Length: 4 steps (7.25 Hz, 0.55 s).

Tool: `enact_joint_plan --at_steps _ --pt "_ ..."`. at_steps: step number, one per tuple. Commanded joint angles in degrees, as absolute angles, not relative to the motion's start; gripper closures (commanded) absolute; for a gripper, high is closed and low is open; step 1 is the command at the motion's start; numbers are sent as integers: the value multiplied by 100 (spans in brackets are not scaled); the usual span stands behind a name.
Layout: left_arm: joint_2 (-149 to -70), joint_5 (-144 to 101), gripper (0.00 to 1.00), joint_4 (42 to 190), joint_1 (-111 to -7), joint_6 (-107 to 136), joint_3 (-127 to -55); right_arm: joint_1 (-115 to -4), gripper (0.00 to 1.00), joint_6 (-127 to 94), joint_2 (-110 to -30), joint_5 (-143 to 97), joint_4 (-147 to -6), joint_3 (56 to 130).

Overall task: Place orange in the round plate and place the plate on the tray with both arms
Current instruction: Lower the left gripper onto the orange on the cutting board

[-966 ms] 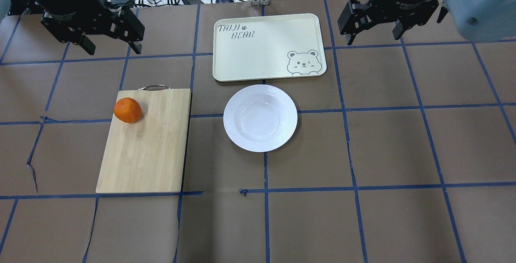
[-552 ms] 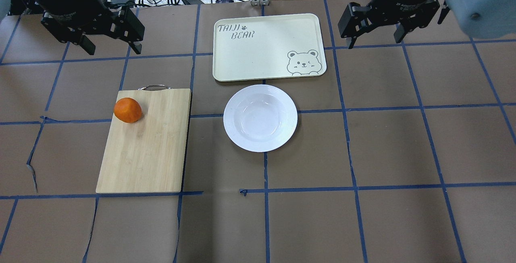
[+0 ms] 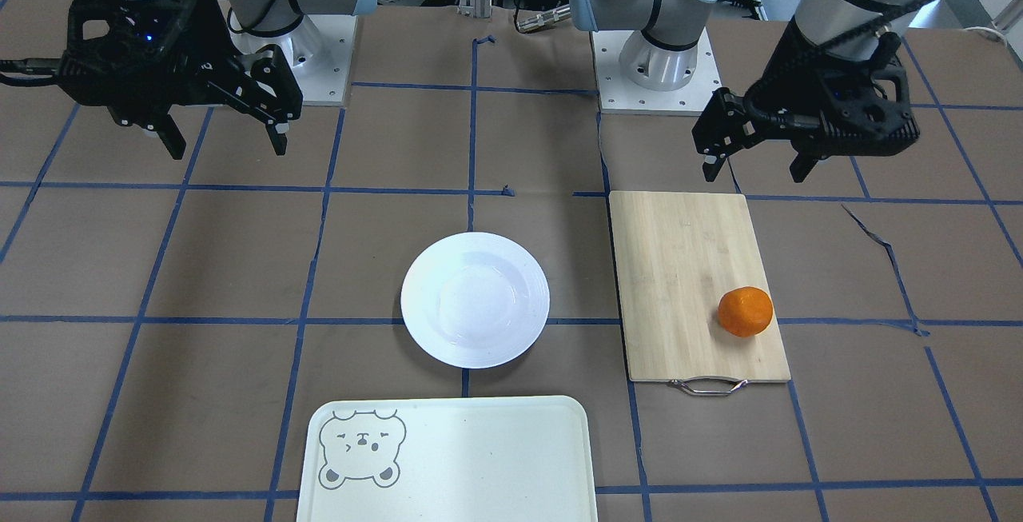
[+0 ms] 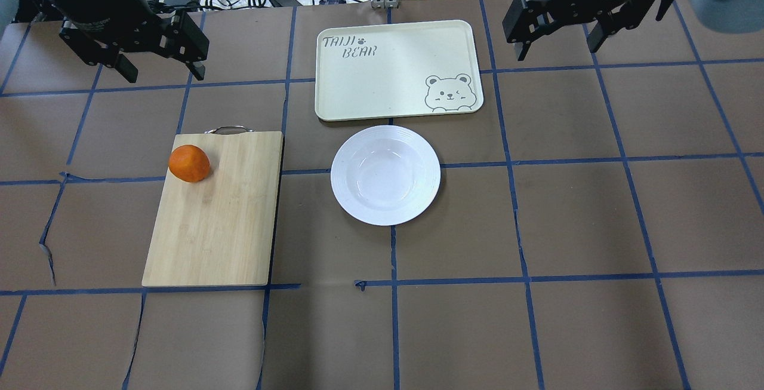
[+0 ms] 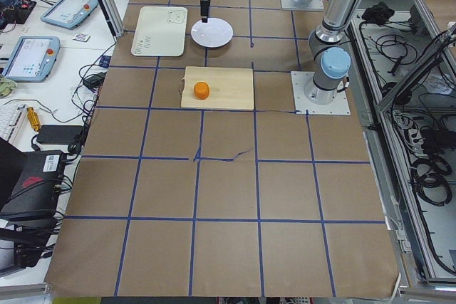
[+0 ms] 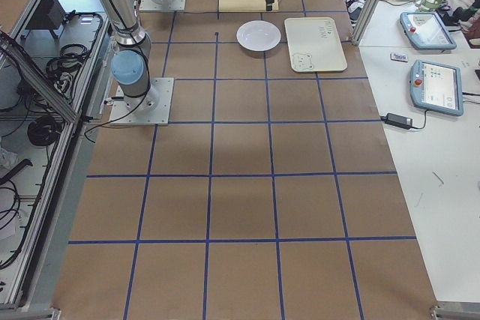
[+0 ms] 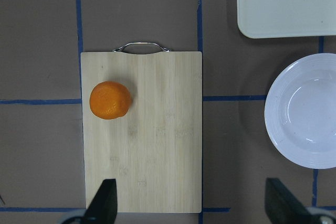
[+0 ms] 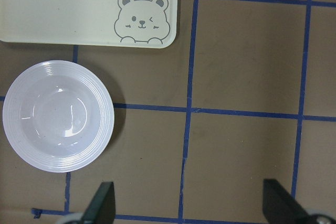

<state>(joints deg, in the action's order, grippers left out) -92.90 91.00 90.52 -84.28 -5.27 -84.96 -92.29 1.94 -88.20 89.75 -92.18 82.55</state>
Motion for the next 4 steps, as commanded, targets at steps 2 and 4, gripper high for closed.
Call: enact_joint_plan --at_steps 2,4 --pt "-9929 9141 0 8485 -7658 -1037 -9313 -9220 0 228 -8754 8956 -9325 8252" --pt "-10544 9532 0 7581 -7550 -1220 -9772 -9211 0 263 -8754 8965 -9334 8253"
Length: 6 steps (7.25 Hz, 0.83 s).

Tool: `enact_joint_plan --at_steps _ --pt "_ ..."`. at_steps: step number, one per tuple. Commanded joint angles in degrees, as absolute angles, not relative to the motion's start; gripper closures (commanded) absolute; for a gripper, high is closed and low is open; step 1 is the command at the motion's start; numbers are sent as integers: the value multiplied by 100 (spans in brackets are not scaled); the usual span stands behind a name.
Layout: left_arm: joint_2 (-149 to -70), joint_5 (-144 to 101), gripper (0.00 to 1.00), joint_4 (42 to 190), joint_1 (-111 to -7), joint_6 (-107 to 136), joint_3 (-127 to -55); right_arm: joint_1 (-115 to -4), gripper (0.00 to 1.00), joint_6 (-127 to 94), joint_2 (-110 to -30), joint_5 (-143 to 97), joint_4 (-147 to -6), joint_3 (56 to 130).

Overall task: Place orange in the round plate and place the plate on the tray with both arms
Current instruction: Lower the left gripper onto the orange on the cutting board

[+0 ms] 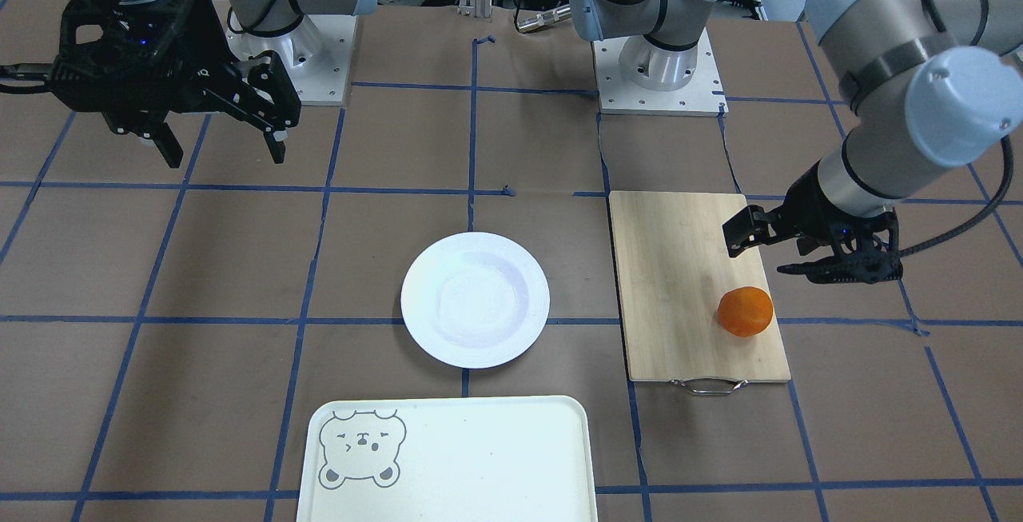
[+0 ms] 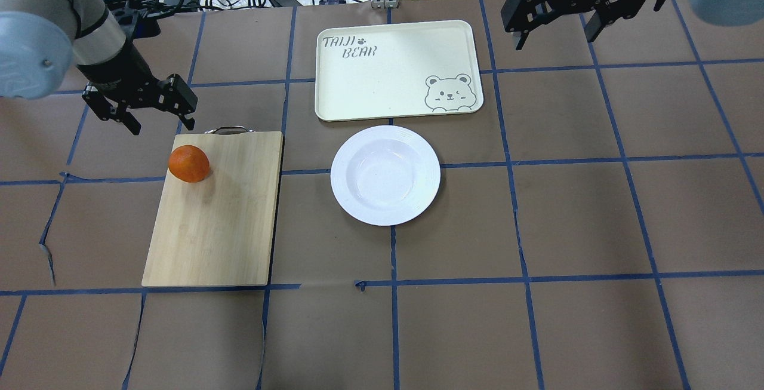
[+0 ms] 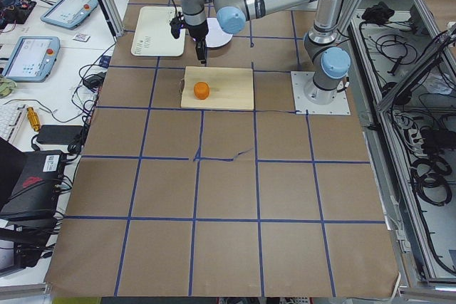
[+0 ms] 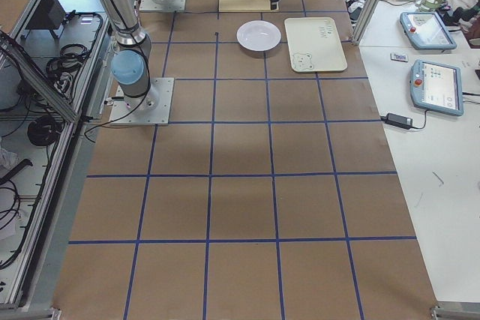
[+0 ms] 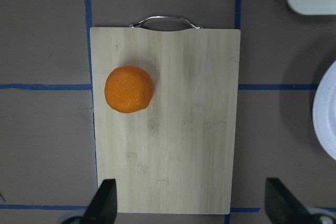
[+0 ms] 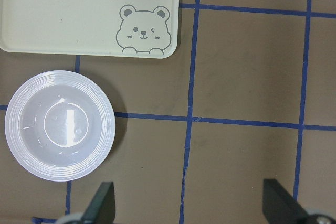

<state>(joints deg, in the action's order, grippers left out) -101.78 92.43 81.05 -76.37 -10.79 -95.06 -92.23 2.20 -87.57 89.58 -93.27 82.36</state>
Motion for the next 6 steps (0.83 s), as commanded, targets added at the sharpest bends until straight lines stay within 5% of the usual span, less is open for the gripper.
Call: enact_joint_plan --at_steps 1,4,6 --pt "-10790 9641 0 7541 -7506 -1570 -9800 -9194 0 255 -8763 8974 -9334 8244" --pt "-11398 9607 0 7497 -7418 -1836 -9782 -9220 0 237 -8763 8982 -9334 8262" --pt "-11513 9598 29 7497 -7409 -1994 -9721 -9193 0 272 -8763 9000 -9343 8262"
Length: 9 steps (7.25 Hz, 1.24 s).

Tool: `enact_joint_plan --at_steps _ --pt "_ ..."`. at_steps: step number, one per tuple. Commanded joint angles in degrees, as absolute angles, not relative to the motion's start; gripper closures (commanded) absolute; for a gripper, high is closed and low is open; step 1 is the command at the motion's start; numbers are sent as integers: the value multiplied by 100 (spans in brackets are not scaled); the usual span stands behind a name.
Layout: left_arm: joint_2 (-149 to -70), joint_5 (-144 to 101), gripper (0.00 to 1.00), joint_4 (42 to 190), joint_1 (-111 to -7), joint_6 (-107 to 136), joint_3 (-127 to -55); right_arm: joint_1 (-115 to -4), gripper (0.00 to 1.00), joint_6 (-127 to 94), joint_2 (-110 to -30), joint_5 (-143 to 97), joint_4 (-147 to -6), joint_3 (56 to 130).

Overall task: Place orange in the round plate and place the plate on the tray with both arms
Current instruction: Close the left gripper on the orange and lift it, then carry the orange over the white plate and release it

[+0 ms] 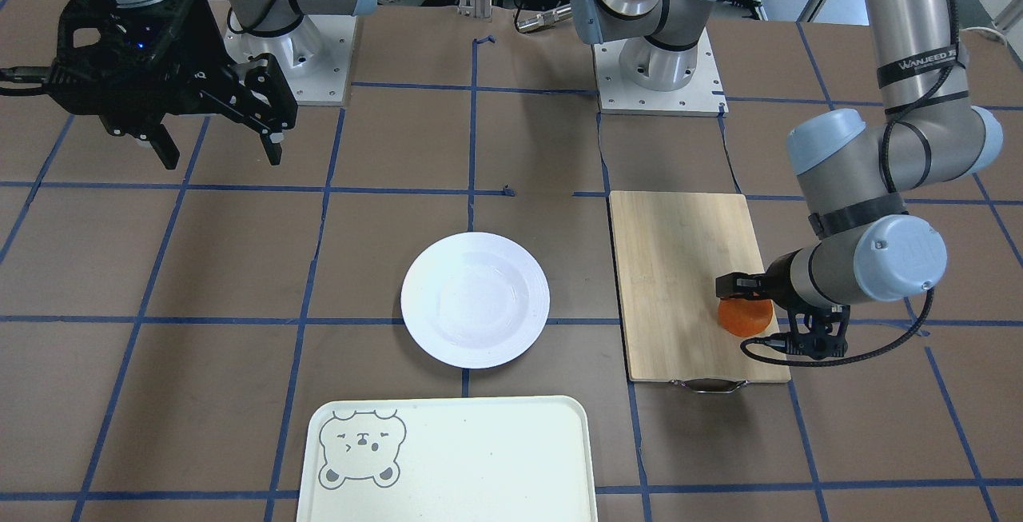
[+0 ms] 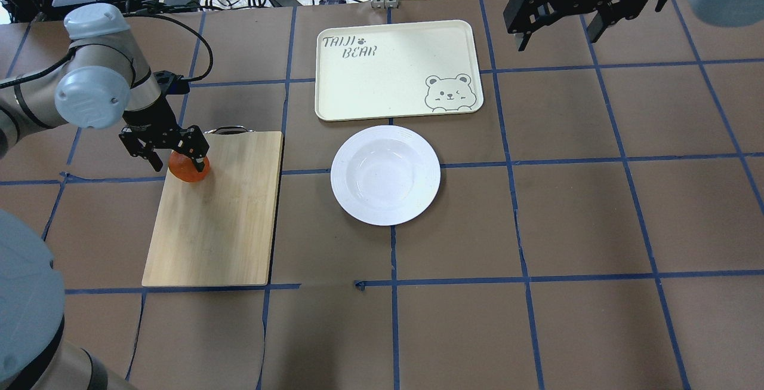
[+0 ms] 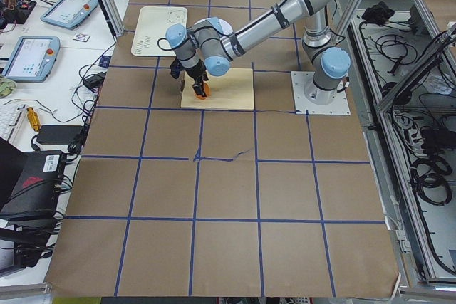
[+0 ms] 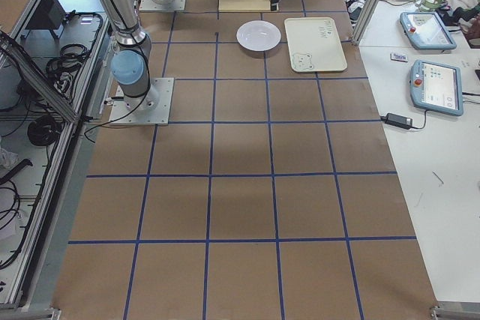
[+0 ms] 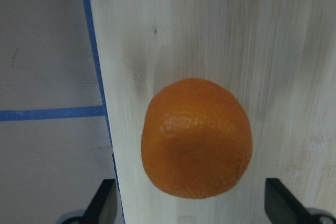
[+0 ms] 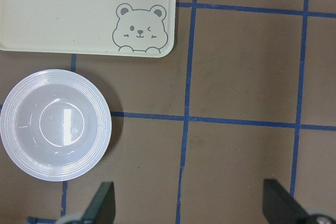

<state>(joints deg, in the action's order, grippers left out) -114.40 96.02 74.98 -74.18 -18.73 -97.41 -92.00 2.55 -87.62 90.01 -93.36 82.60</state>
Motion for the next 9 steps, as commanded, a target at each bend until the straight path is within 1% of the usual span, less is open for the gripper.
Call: enact_joint_plan --at_steps 1,2,3,4,5,7,9 --pt "-11522 9615 62 7384 -7409 -2152 -9703 -9219 0 264 -8763 9017 -9334 8288" --pt "-11505 9615 88 7235 -7409 -2136 -9703 -9185 0 290 -8763 9061 -9334 8314" --pt "-11392 9580 93 7242 -7418 -2057 -9616 -9185 0 281 -8763 9062 -9334 8323" --pt "-11321 9363 93 7495 -7496 -1961 -9319 -9185 0 290 -8763 9070 -9334 8323" --pt "-11303 9125 96 7793 -7593 -1403 -9221 -9176 0 290 -8763 9070 -9360 8323" --pt "-11206 8206 100 7796 -8345 1 -9220 -9167 0 273 -8763 9070 -9431 8323" --pt "-11363 7884 100 7290 -9250 2360 -9228 -9184 0 255 -8763 9070 -9431 8332"
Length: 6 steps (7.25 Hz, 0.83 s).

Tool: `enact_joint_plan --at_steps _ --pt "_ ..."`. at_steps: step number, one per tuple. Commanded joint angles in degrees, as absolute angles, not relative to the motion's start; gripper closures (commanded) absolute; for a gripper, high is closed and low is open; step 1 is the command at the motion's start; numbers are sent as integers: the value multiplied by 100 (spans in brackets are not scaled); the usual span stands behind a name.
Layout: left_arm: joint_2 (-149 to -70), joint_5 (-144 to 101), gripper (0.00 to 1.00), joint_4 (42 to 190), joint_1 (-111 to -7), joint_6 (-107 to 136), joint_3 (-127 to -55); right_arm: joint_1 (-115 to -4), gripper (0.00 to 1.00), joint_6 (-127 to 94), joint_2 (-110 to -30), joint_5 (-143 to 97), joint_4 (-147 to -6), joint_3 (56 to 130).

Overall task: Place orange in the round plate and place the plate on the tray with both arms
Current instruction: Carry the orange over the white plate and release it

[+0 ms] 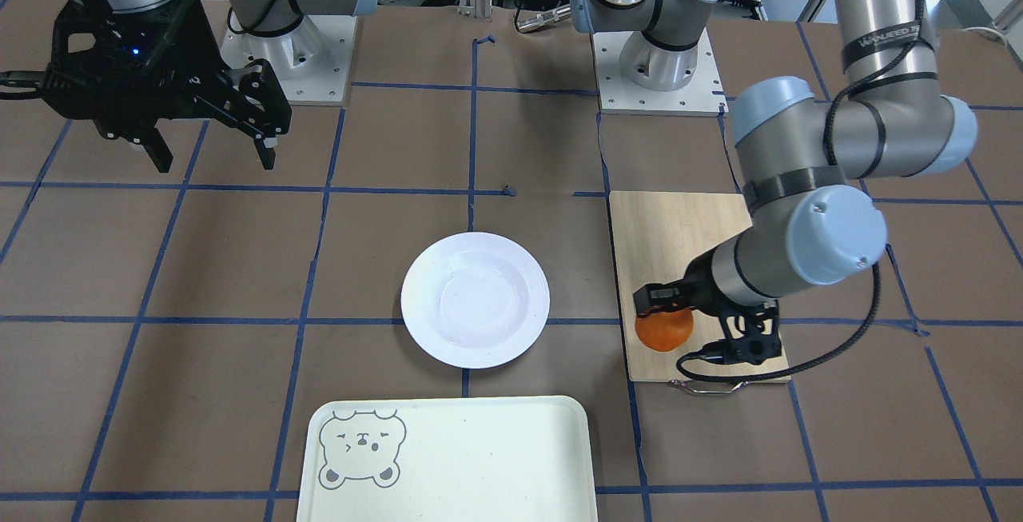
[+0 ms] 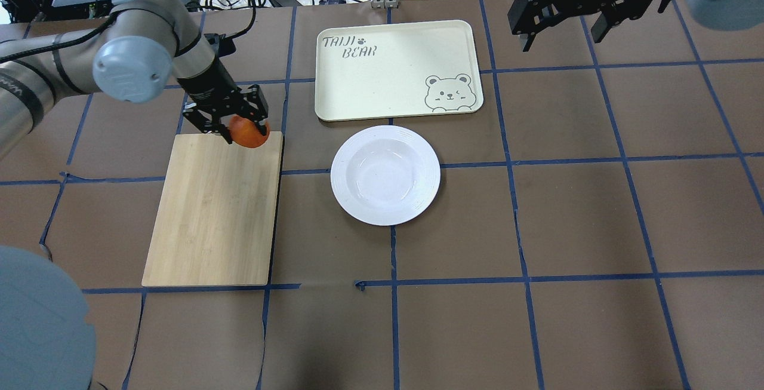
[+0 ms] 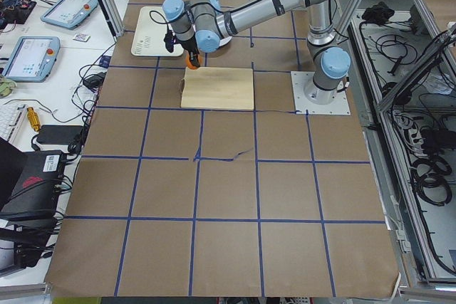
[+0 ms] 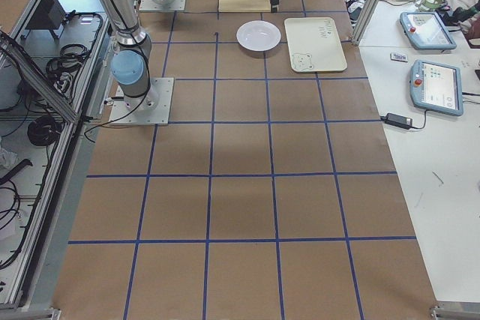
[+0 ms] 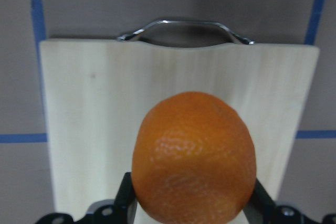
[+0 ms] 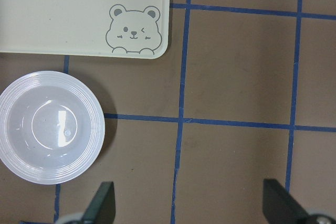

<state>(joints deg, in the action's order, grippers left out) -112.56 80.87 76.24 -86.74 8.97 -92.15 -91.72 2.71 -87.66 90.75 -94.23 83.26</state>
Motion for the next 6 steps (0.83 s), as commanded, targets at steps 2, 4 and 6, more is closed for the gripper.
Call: enact_joint_plan --at_steps 2,4,6 --pt "-11530 7849 100 6558 -10094 4397 -9264 -9167 0 272 -8771 9070 -9431 8332" --pt "-11741 7866 100 6243 -10633 4456 -9657 -9167 0 264 -8771 9070 -9413 8332" --pt "-11812 7588 52 6064 -10679 4631 -9782 -9167 0 272 -8771 9070 -9404 8332"
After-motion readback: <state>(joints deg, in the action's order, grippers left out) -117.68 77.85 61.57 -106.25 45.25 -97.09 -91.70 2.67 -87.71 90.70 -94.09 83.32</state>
